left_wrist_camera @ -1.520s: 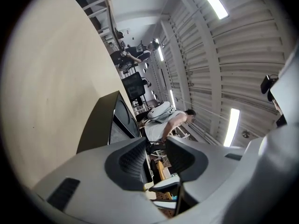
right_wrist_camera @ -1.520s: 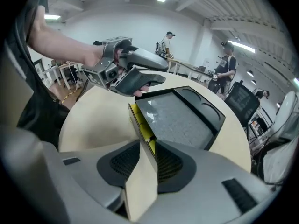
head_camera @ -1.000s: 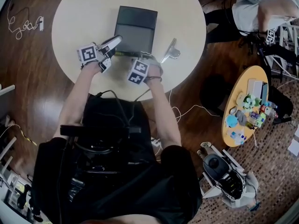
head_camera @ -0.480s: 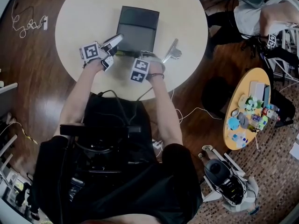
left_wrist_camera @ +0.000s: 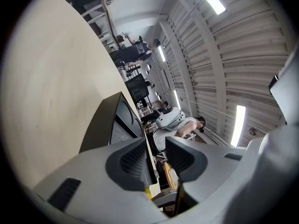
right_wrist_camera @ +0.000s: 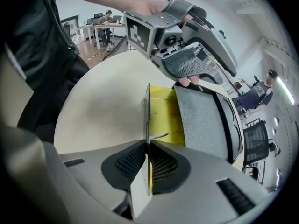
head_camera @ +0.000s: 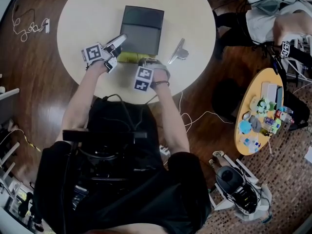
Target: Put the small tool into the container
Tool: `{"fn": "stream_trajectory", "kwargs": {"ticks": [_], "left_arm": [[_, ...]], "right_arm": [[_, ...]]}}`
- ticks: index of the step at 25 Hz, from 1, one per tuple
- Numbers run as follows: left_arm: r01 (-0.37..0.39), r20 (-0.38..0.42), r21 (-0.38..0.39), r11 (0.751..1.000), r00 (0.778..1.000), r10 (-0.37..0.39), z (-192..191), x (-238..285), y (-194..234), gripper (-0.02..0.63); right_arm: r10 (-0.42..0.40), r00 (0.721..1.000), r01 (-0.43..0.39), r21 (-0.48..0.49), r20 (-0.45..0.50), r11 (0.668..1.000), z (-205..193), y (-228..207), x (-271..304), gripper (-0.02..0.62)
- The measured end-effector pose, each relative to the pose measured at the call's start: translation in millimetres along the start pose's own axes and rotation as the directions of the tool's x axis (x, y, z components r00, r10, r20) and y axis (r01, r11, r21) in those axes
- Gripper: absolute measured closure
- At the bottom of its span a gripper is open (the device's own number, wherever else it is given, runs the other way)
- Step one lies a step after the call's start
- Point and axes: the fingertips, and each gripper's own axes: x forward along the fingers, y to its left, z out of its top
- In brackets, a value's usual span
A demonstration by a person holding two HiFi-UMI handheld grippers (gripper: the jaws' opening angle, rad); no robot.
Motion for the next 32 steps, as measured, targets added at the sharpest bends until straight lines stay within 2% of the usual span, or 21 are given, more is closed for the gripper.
{"fn": "stream_trajectory", "kwargs": {"ticks": [2,5,7,11,15,18,21,25,30,32], "left_arm": [[0.015,0.006,-0.013,1.000,1.000,-0.015,-0.4,1.6,-3.1,0.483],[-0.006,0.004,-0.049,0.999,1.000,0.006,-3.8,-0.1,-0.6,0.483],[-0.028,-0.002,-0.045,0.999,1.000,0.028,-4.6,-2.1,3.8,0.483],[-0.023,-0.002,-0.044,0.999,1.000,0.023,-4.7,-0.6,2.0,0.483],[-0.013,-0.005,0.006,1.000,1.000,0.013,-1.8,1.2,0.2,0.483],[0.019,0.002,-0.012,1.000,1.000,-0.018,-1.4,3.2,-3.9,0.483],[-0.004,-0.003,-0.022,1.000,1.000,0.004,-2.3,1.9,0.5,0.483],[0.010,-0.001,-0.013,1.000,1.000,-0.010,-1.6,3.6,-2.5,0.483],[-0.033,-0.007,-0.033,0.999,0.999,0.033,-3.5,0.3,3.0,0.483],[-0.016,-0.005,-0.024,1.000,1.000,0.015,-2.5,1.6,1.0,0.483]], "right_arm": [[0.002,1.000,-0.002,-0.005,-0.002,1.000,0.1,5.9,-0.9,0.565],[0.008,1.000,-0.008,-0.010,-0.001,1.000,0.2,15.4,-3.3,0.566],[0.012,1.000,-0.012,-0.013,-0.003,1.000,0.2,21.5,-4.6,0.566],[0.019,1.000,-0.019,-0.009,-0.001,1.000,0.6,30.4,-6.3,0.566],[0.024,1.000,-0.024,-0.008,-0.004,1.000,0.2,35.1,-8.8,0.568],[0.028,1.000,-0.028,-0.008,-0.006,1.000,1.6,38.0,-8.2,0.568],[0.031,0.999,-0.031,-0.009,-0.011,0.999,1.1,39.4,-7.7,0.568],[0.030,0.999,-0.030,-0.012,-0.018,0.999,0.7,41.7,-9.0,0.568],[0.034,0.999,-0.034,-0.010,-0.024,0.999,0.2,45.7,-10.4,0.569],[0.036,0.999,-0.036,-0.011,-0.027,0.999,0.6,48.6,-10.7,0.569]]}}
